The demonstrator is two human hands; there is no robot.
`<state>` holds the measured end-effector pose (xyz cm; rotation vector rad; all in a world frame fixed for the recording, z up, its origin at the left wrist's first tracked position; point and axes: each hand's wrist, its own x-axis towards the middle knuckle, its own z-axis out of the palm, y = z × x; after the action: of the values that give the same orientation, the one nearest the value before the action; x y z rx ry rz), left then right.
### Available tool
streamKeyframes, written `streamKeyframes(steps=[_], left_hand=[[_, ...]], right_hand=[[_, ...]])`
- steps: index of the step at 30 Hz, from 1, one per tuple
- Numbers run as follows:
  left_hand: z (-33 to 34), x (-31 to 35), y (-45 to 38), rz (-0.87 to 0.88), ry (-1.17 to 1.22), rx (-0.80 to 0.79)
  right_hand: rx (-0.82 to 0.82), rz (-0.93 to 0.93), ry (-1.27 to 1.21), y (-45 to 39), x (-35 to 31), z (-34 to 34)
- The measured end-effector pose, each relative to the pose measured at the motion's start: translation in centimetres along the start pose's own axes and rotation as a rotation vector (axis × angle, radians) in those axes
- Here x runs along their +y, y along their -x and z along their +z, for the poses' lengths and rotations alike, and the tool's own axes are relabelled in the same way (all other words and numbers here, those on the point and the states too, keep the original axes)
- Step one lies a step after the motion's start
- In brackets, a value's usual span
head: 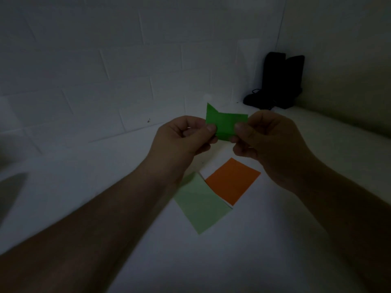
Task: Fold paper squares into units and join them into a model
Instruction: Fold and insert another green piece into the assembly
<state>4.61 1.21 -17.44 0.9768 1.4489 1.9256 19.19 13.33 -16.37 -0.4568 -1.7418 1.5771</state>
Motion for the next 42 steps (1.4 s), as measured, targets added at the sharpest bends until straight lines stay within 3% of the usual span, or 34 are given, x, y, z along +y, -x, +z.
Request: streamKeyframes(steps=[7, 14, 21, 24, 30, 42], left_hand=[[0.0, 0.3, 0.0, -0.070, 0.067, 0.023], [-0.2, 0.4, 0.2, 0.051, -0.132, -0.039], [-1.2, -0.1, 0.1, 0.432, -0.619, -0.050], [-1.3, -0.1, -0.2, 0.490, -0.687, 0.016], [-1.0, -0.1, 0.3, 0.346, -0.474, -0.075], [-0.6, 0.0, -0.1, 0.106, -0.131, -0.076]], right_hand=[[0.048, -0.071, 0.078, 0.0, 0.0, 0.1], [0.051, -0.104, 0.125, -0.1, 0.1, -0.2], [-0.053, -0.002, -0.046, 0.0, -0.1, -0.4], [-0.120, 0.067, -0.131, 0.1, -0.4, -0.6], [-0.110, -0.122, 0.068, 0.0, 0.2, -0.5], [-0.094, -0.150, 0.076, -0.1, 0.2, -0.6]])
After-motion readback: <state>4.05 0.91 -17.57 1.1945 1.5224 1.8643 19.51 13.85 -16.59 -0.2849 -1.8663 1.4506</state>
